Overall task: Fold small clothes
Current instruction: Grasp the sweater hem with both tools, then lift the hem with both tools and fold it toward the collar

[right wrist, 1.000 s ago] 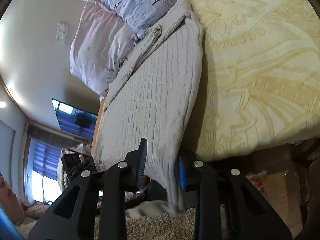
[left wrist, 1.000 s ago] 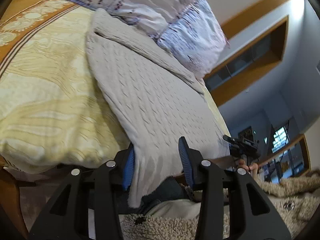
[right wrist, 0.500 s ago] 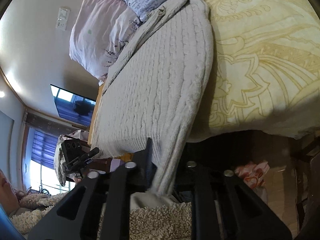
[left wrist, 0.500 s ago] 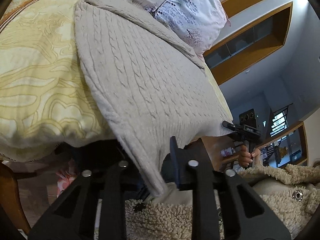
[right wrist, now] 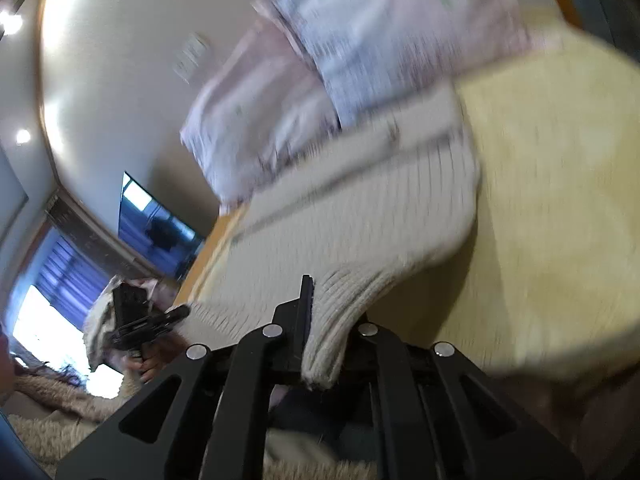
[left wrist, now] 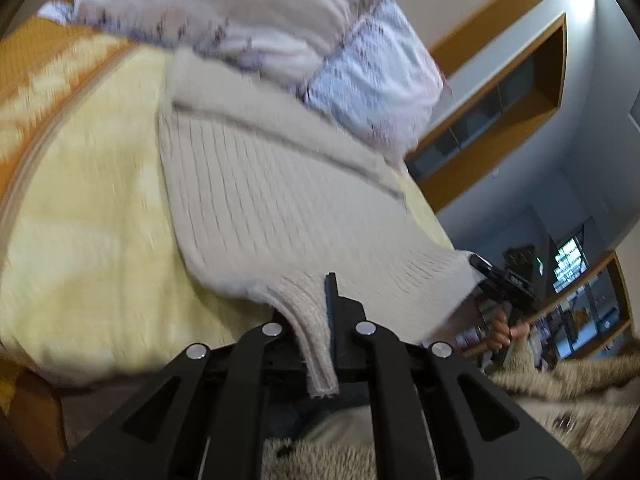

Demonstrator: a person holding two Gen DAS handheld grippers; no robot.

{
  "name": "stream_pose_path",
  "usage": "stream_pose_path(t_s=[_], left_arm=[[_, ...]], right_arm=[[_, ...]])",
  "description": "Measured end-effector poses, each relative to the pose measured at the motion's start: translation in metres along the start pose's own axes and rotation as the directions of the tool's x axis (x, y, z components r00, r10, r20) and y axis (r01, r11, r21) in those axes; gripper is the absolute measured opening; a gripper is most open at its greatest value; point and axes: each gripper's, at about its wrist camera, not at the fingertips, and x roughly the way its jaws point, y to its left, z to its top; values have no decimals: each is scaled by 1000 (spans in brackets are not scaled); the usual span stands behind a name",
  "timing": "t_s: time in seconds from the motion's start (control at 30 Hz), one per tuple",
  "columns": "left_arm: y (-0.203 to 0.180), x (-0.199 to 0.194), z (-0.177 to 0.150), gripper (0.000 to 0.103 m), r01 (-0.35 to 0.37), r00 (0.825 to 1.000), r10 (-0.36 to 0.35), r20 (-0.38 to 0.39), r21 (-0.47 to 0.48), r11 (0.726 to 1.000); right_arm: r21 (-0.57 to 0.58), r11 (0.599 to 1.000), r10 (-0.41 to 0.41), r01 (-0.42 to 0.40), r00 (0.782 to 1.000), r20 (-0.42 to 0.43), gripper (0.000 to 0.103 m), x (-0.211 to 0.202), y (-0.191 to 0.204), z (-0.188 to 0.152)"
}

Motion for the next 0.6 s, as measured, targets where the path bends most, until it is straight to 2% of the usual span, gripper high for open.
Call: stream_pose_path(t_s=[0.13,0.3,0.43,0.6], left_arm=[[-4,-6,39,6,-45,996,43,84,20,999],[-15,-3,90,6,-123,979,112,172,53,991],[-18,10,131,6,-177,967,162,195,62,982],[-18,36,182,6,-220,956,203,213,63,973]], right_arm=[[-109,990,-80,94,989,126,7,1,17,28],[-194,959,-154,205,956,249,7,14,36,58],[-247,930,-191,271,933,305,7,33,45,77],[-213,930,-218,298,918,332,7,59,35,111]])
